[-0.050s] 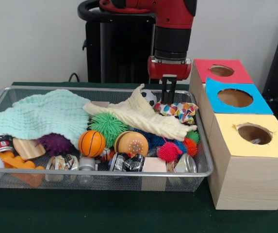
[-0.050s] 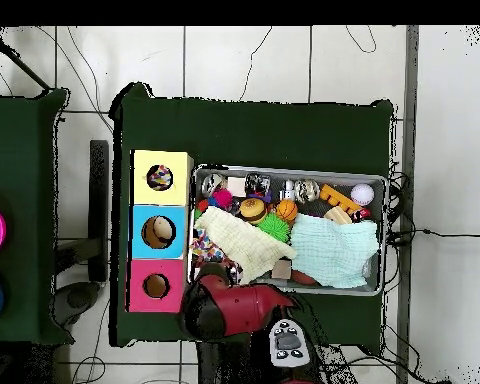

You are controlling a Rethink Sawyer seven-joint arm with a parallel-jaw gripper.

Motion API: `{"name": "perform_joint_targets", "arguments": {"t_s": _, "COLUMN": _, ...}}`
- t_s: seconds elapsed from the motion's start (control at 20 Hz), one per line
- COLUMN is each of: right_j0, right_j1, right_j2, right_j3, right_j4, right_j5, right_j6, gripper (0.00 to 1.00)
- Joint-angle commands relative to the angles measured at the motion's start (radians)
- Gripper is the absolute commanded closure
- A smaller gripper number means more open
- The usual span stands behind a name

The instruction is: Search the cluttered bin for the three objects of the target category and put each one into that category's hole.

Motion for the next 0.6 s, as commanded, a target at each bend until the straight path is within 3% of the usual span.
{"name": "perform_joint_targets", "arguments": {"t_s": 0.05, "right_j0": -0.043, "right_j1": 0.011, "right_j2": 0.047, "right_j3": 0.024, "right_j4": 0.026, "right_j5": -0.085, "right_j6": 0.198, "gripper": 1.0}}
{"name": "perform_joint_targets", "arguments": {"t_s": 0.3, "right_j0": -0.044, "right_j1": -0.017, "right_j2": 0.047, "right_j3": 0.039, "right_j4": 0.033, "right_j5": -0.062, "right_j6": 0.2, "gripper": 1.0}}
{"name": "perform_joint_targets", "arguments": {"t_s": 0.6, "right_j0": -0.076, "right_j1": -0.174, "right_j2": 0.088, "right_j3": 0.122, "right_j4": 0.044, "right_j5": 0.061, "right_j6": 0.18, "gripper": 1.0}}
